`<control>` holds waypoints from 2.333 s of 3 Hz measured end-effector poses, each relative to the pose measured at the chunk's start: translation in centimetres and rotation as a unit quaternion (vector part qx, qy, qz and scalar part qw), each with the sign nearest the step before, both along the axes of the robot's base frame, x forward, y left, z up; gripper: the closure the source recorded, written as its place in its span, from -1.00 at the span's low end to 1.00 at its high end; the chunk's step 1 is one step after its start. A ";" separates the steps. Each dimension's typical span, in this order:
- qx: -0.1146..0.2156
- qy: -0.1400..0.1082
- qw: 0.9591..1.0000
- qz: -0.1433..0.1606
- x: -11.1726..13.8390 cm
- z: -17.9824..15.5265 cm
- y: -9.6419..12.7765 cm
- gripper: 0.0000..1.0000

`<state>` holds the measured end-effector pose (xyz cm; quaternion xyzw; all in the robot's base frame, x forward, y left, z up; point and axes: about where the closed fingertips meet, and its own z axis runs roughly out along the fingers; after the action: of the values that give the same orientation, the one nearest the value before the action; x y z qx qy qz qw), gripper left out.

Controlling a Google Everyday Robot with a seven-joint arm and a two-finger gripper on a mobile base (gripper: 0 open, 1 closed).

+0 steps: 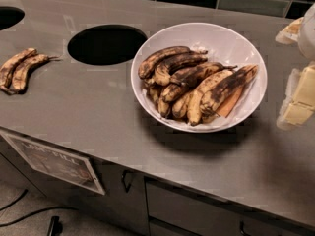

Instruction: Pick banana from white bowl

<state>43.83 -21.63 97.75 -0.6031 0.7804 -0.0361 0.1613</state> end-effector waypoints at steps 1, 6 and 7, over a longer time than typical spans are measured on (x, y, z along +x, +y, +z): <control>0.000 0.000 1.000 0.000 0.0 0.0 0.0 -1.00; 0.018 0.018 0.995 0.100 1.8 -2.9 5.0 -1.00; 0.017 0.018 0.995 0.100 1.8 -2.9 5.0 -1.00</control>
Offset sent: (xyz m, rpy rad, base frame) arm 0.0088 0.0103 -0.0106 0.0236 0.0129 0.0395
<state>45.65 -16.67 94.85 -0.6757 0.7194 0.0044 0.1608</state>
